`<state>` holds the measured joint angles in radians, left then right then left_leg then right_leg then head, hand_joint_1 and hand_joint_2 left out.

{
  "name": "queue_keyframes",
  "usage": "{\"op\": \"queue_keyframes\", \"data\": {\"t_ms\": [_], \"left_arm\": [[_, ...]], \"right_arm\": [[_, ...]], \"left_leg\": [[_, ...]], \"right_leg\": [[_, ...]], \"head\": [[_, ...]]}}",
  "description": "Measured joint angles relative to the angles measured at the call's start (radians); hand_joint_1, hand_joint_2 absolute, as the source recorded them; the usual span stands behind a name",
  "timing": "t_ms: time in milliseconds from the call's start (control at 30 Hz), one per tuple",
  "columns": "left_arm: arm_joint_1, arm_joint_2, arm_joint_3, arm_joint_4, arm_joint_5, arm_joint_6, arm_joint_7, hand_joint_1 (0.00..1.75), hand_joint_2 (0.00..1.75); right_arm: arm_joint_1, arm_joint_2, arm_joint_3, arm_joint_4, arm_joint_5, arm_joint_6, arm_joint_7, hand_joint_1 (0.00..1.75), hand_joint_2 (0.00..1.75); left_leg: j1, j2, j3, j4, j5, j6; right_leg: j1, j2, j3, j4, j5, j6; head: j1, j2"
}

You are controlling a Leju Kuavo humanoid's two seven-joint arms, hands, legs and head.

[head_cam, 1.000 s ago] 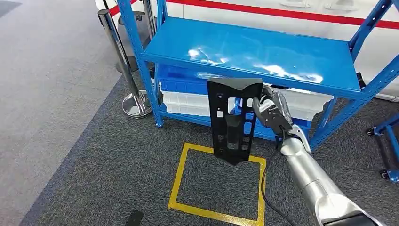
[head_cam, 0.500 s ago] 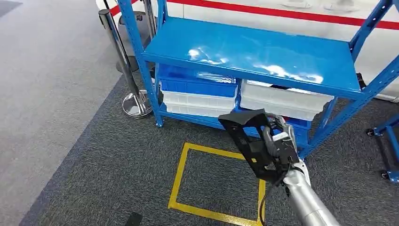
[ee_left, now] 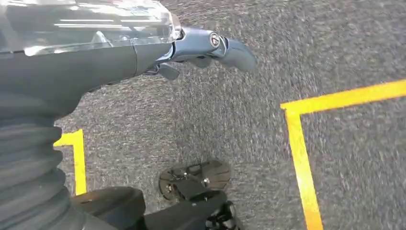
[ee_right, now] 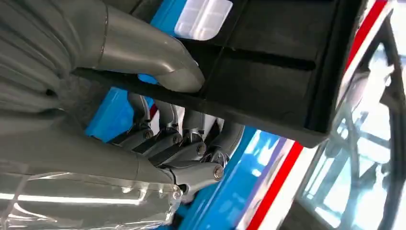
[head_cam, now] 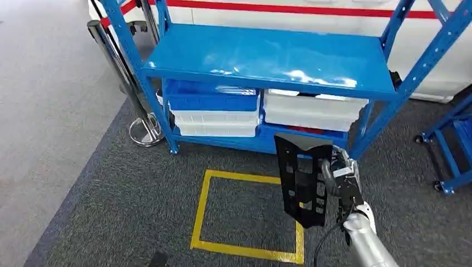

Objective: Take the parts from the cabinet and place them on the table.

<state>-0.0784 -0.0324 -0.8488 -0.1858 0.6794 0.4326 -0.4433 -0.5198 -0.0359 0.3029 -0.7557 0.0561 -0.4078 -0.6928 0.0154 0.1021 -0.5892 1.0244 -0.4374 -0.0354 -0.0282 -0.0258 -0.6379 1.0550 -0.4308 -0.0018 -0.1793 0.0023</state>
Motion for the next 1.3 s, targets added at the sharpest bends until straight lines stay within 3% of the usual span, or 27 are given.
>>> {"op": "queue_keyframes", "data": {"t_ms": [33, 100, 167, 200, 267, 300, 333, 367, 433, 500, 533, 567, 600, 667, 700, 733, 767, 833, 867, 900, 1000, 1033, 1100, 1167, 1200, 1233, 1300], "left_arm": [[-0.001, 0.000, 0.000, 0.000, 0.000, 0.000, 0.000, 0.00, 1.75], [0.001, 0.000, 0.000, 0.000, 0.000, 0.001, 0.000, 0.00, 1.75], [0.003, 0.000, 0.000, 0.000, 0.000, 0.001, 0.000, 0.00, 1.75], [0.004, 0.000, 0.000, 0.000, 0.000, 0.002, 0.001, 0.00, 1.75], [0.003, 0.000, 0.000, 0.000, -0.004, 0.003, 0.002, 0.00, 1.75], [0.002, 0.000, 0.000, 0.000, -0.010, 0.003, 0.003, 0.00, 1.75], [0.000, 0.001, -0.001, 0.000, -0.015, 0.005, 0.004, 0.00, 1.75], [-0.001, 0.012, -0.001, 0.003, -0.015, 0.007, 0.008, 0.00, 1.75], [-0.003, 0.006, -0.002, 0.003, -0.015, 0.008, 0.010, 0.00, 1.75], [-0.007, 0.006, -0.002, 0.003, -0.013, 0.008, 0.010, 0.00, 1.75], [-0.009, 0.004, -0.002, 0.003, -0.015, 0.008, 0.009, 0.00, 1.75], [-0.010, 0.004, -0.002, 0.003, -0.014, 0.008, 0.007, 0.00, 1.75], [-0.009, 0.004, -0.002, 0.003, -0.014, 0.008, 0.007, 0.00, 1.75], [-0.005, 0.004, -0.002, 0.003, -0.015, 0.006, 0.007, 0.00, 1.75], [-0.005, 0.002, -0.002, 0.003, -0.015, 0.005, 0.007, 0.00, 1.75], [-0.006, 0.002, -0.003, 0.003, -0.016, 0.002, 0.009, 0.00, 1.75], [-0.007, 0.000, -0.003, 0.003, -0.016, -0.002, 0.012, 0.00, 1.75], [-0.012, -0.001, -0.004, 0.003, -0.016, -0.008, 0.019, 0.00, 1.75], [-0.016, 0.002, -0.005, 0.003, -0.016, -0.010, 0.021, 0.00, 1.75], [-0.017, 0.002, -0.005, 0.003, -0.016, -0.011, 0.021, 0.00, 1.75], [-0.019, 0.001, -0.006, 0.003, -0.016, -0.014, 0.022, 0.00, 1.75], [-0.021, 0.001, -0.006, 0.003, -0.016, -0.015, 0.021, 0.00, 1.75], [-0.021, 0.001, -0.007, 0.003, -0.016, -0.016, 0.020, 0.00, 1.75], [-0.014, 0.001, -0.008, 0.003, -0.016, -0.021, 0.020, 0.00, 1.75], [-0.011, 0.001, -0.009, 0.003, -0.016, -0.022, 0.020, 0.00, 1.75], [-0.010, 0.001, -0.009, 0.003, -0.017, -0.022, 0.019, 0.00, 1.75], [-0.011, 0.001, -0.010, 0.003, -0.019, -0.025, 0.018, 0.00, 1.75]], "right_arm": [[0.002, 0.000, 0.000, 0.000, 0.000, 0.001, 0.000, 1.75, 1.75], [0.002, -0.001, -0.002, 0.000, 0.000, 0.002, 0.000, 1.75, 1.75], [0.007, -0.001, -0.002, 0.000, 0.000, 0.003, 0.000, 1.75, 1.75], [0.010, -0.001, -0.003, 0.000, 0.000, 0.003, 0.000, 1.75, 1.75], [0.014, -0.001, -0.007, 0.000, 0.000, 0.006, 0.000, 1.75, 1.75], [0.013, -0.001, -0.007, 0.000, 0.000, 0.006, 0.000, 1.75, 1.75], [0.011, -0.001, -0.008, 0.000, 0.003, 0.007, 0.000, 1.75, 1.75], [0.009, 0.000, -0.009, 0.000, 0.006, 0.009, -0.001, 1.75, 1.75], [0.006, 0.000, -0.013, 0.002, 0.007, 0.010, 0.000, 1.75, 1.75], [0.007, -0.003, -0.016, 0.003, 0.009, 0.012, 0.001, 1.75, 1.75], [0.008, -0.009, -0.019, 0.004, 0.010, 0.011, 0.001, 1.75, 1.75], [0.003, -0.010, -0.023, 0.004, 0.010, 0.012, 0.001, 1.75, 1.75], [-0.002, -0.009, -0.023, 0.005, 0.009, 0.012, 0.000, 1.75, 1.75], [0.000, -0.010, -0.026, 0.008, 0.008, 0.011, 0.000, 1.75, 1.75], [0.002, -0.010, -0.030, 0.012, 0.008, 0.010, 0.000, 1.75, 1.75], [0.004, -0.011, -0.033, 0.013, 0.008, 0.005, 0.000, 1.75, 1.75], [0.005, -0.013, -0.034, 0.014, 0.010, -0.001, 0.000, 1.75, 1.75], [0.005, -0.015, -0.040, 0.009, 0.013, -0.011, -0.001, 1.75, 1.75], [0.004, -0.015, -0.041, 0.007, 0.013, -0.013, -0.001, 1.75, 1.75], [0.003, -0.015, -0.042, 0.002, 0.013, -0.015, -0.002, 1.75, 1.75], [0.004, -0.022, -0.049, 0.000, 0.013, -0.016, -0.003, 1.75, 1.75], [0.005, -0.024, -0.053, -0.002, 0.013, -0.016, -0.003, 1.75, 1.75], [0.003, -0.024, -0.056, -0.009, 0.012, -0.016, -0.003, 1.75, 1.75], [0.004, -0.024, -0.057, -0.009, 0.009, -0.017, -0.003, 1.75, 1.75], [0.009, -0.024, -0.058, -0.010, 0.009, -0.019, -0.003, 1.75, 1.75], [0.019, -0.025, -0.060, -0.015, 0.009, -0.023, -0.003, 1.75, 1.75], [0.037, -0.026, -0.064, -0.033, 0.010, -0.029, -0.003, 1.75, 1.75]], "left_leg": [[0.004, -0.020, -0.005, 0.013, -0.017, -0.006], [0.006, -0.074, -0.050, 0.134, -0.105, -0.008], [0.005, -0.090, -0.118, 0.294, -0.173, -0.006], [0.004, -0.091, -0.130, 0.321, -0.174, -0.002], [-0.006, -0.096, -0.089, 0.246, -0.120, 0.018], [-0.012, -0.108, -0.040, 0.149, -0.071, 0.036], [-0.020, -0.142, 0.009, 0.050, -0.031, 0.059], [-0.018, -0.179, 0.022, 0.022, -0.046, 0.076], [-0.029, -0.166, 0.024, 0.009, -0.035, 0.077], [-0.029, -0.143, 0.035, -0.016, -0.020, 0.081], [-0.015, -0.125, 0.046, -0.045, -0.003, 0.069], [-0.017, -0.118, 0.049, -0.056, 0.003, 0.070], [-0.017, -0.104, 0.047, -0.058, 0.006, 0.071], [-0.017, -0.080, 0.044, -0.056, 0.005, 0.068], [-0.016, -0.066, 0.041, -0.053, 0.004, 0.066], [-0.013, -0.053, 0.038, -0.047, 0.002, 0.063], [-0.010, -0.039, 0.035, -0.038, -0.003, 0.056], [-0.004, -0.017, 0.028, -0.012, -0.019, 0.041], [-0.007, -0.009, 0.022, -0.006, -0.025, 0.033], [-0.015, 0.001, 0.021, 0.012, -0.035, 0.024], [-0.011, 0.028, 0.030, 0.002, -0.034, 0.007], [-0.005, 0.018, 0.029, 0.006, -0.042, 0.000], [0.000, -0.066, 0.000, 0.088, -0.108, -0.003], [-0.001, -0.088, -0.067, 0.243, -0.182, -0.003], [-0.001, -0.091, -0.092, 0.296, -0.197, -0.001], [-0.001, -0.091, -0.098, 0.308, -0.189, 0.003], [-0.006, -0.099, -0.047, 0.195, -0.111, 0.020]], "right_leg": [[-0.002, 0.009, 0.000, -0.002, 0.003, -0.007], [0.000, 0.028, -0.007, -0.002, 0.009, -0.017], [0.008, 0.052, -0.014, -0.002, 0.013, -0.024], [0.014, 0.064, -0.016, -0.001, 0.015, -0.027], [0.023, 0.091, -0.016, -0.002, 0.018, -0.030], [0.030, 0.105, -0.016, -0.002, 0.021, -0.031], [0.031, 0.118, -0.015, -0.003, 0.024, -0.032], [0.032, 0.121, -0.018, -0.003, 0.027, -0.028], [0.015, 0.142, -0.025, -0.007, 0.035, -0.015], [0.016, 0.167, -0.024, -0.024, 0.049, 0.002], [0.018, 0.132, -0.024, -0.015, 0.045, -0.002], [0.025, 0.079, -0.039, 0.008, 0.015, 0.002], [0.021, 0.055, -0.065, 0.066, -0.026, 0.007], [0.011, 0.037, -0.123, 0.204, -0.092, 0.019], [0.006, 0.035, -0.141, 0.247, -0.102, 0.026], [0.001, 0.031, -0.133, 0.239, -0.088, 0.033], [-0.004, 0.025, -0.101, 0.186, -0.056, 0.039], [-0.010, -0.016, 0.000, 0.018, 0.010, 0.051], [-0.001, -0.045, -0.002, 0.023, -0.015, 0.034], [-0.002, -0.037, -0.005, 0.008, -0.004, 0.019], [0.005, -0.002, -0.013, 0.014, -0.004, -0.003], [-0.001, 0.009, -0.012, 0.009, 0.001, -0.011], [-0.003, 0.026, -0.015, 0.008, 0.005, -0.020], [0.002, 0.050, -0.019, 0.008, 0.008, -0.025], [0.006, 0.063, -0.020, 0.008, 0.009, -0.027], [0.009, 0.077, -0.021, 0.008, 0.010, -0.028], [0.015, 0.106, -0.020, 0.008, 0.013, -0.028]], "head": [[0.000, 0.000], [0.000, 0.000], [0.000, 0.000], [0.000, 0.000], [0.000, 0.000], [0.000, 0.000], [0.000, 0.000], [0.002, 0.000], [0.001, 0.000], [0.000, 0.000], [0.000, 0.000], [0.001, 0.000], [0.000, 0.000], [0.001, 0.000], [0.000, 0.000], [0.000, 0.000], [0.000, 0.000], [0.000, 0.000], [0.000, 0.000], [0.000, 0.000], [0.000, 0.000], [0.000, 0.000], [0.000, 0.000], [0.000, 0.000], [0.000, 0.000], [0.000, 0.000], [0.000, 0.000]]}}
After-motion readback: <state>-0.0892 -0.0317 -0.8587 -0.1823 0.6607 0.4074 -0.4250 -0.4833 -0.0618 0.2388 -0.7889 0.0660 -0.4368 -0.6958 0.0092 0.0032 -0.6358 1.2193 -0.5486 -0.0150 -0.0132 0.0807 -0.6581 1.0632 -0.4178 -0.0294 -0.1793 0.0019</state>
